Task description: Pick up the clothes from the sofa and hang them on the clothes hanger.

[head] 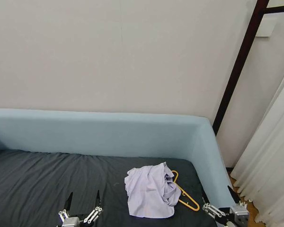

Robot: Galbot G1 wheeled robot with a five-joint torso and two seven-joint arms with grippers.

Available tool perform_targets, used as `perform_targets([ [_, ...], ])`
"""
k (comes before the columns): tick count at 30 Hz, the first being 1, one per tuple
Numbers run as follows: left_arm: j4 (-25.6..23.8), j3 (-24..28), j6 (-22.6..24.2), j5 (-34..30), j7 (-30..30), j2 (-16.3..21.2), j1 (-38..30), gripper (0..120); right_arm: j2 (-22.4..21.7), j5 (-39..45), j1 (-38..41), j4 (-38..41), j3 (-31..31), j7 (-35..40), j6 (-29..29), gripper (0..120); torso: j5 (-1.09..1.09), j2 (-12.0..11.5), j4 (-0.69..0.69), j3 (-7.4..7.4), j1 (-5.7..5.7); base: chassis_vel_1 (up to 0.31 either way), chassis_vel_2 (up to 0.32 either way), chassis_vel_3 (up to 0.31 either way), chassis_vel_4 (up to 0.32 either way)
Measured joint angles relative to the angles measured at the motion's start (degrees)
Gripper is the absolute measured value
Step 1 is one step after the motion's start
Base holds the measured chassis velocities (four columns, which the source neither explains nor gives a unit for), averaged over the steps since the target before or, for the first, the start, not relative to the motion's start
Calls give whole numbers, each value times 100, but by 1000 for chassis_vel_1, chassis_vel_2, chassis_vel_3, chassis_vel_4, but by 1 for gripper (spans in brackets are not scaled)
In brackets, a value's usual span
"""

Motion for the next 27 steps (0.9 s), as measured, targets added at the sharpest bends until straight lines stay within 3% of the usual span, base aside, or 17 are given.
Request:
perform_targets([
  [5,96,-5,-40,42,1,-35,6,100,-333,1109,263,5,-158,158,-592,100,1,0,-1,0,0,0,0,0,0],
  [9,230,80,-52,49,12,-15,-40,100,-931,2057,801,-217,-272,275,-1308,100,1,0,-1,0,0,0,0,0,0],
  [11,265,97,-65,64,16,-15,-37,100,-1116,2224,999,-320,-343,290,-1446,100,1,0,-4,0,0,0,0,0,0],
  [13,338,116,-135,116,19,-40,16,100,-1534,2517,1575,-600,-602,321,-1682,100,2,-1,3,0,0,0,0,0,0],
  [14,338,116,-135,116,19,-40,16,100,-1534,2517,1575,-600,-602,321,-1682,100,2,-1,3,0,0,0,0,0,0],
  [18,445,122,-255,242,19,-147,67,100,-2205,3023,2651,-1291,-1558,334,-1993,100,1,-1,0,0,1,0,0,0,0],
  [23,519,136,-307,353,13,-313,81,100,-2385,3460,3669,-1917,-2415,369,-2222,100,1,-1,-1,1,1,0,0,0,0],
  [27,594,146,-376,484,4,-501,118,100,-2216,3808,4720,-2647,-3309,408,-2433,100,1,-1,0,1,1,0,0,0,0],
])
